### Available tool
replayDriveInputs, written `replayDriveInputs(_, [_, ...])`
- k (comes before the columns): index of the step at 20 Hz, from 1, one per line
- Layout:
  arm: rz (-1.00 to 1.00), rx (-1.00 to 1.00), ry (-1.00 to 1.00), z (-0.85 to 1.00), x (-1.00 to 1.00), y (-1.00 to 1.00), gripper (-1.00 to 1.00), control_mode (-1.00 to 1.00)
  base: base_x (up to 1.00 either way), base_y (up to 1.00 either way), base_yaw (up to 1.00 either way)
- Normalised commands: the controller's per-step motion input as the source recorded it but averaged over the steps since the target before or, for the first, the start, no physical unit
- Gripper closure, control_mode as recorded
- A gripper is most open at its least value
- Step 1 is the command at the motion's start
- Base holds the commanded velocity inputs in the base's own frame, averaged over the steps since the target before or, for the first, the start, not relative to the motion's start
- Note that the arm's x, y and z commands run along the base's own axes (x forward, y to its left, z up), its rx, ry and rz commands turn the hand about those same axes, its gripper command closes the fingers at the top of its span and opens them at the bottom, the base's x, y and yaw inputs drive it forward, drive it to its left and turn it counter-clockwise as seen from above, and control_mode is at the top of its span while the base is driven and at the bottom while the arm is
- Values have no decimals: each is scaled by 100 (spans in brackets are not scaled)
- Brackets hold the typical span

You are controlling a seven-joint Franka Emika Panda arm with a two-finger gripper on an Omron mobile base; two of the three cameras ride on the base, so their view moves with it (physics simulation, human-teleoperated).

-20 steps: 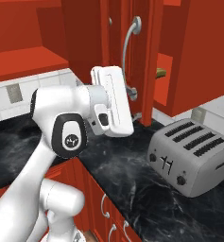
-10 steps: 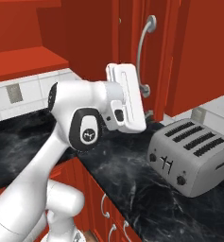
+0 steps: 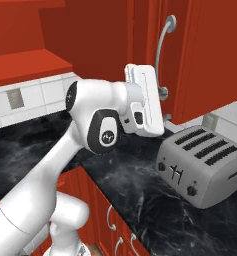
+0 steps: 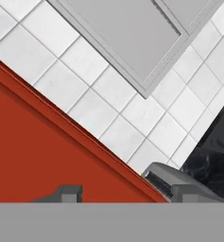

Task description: Pick up the sponge and sponge from the sink, and place them back in the cabinet, and close the cabinet door.

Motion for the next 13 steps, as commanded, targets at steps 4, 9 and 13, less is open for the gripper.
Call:
replayDriveInputs(4, [0,6,-3,0,28,-16,-100,-100,0,0,0])
replayDriveInputs(9, [0,6,-4,0,26,-14,-100,-100,0,0,0])
replayDriveInputs(13, [0,5,-3,0,24,-12,-100,-100,0,0,0])
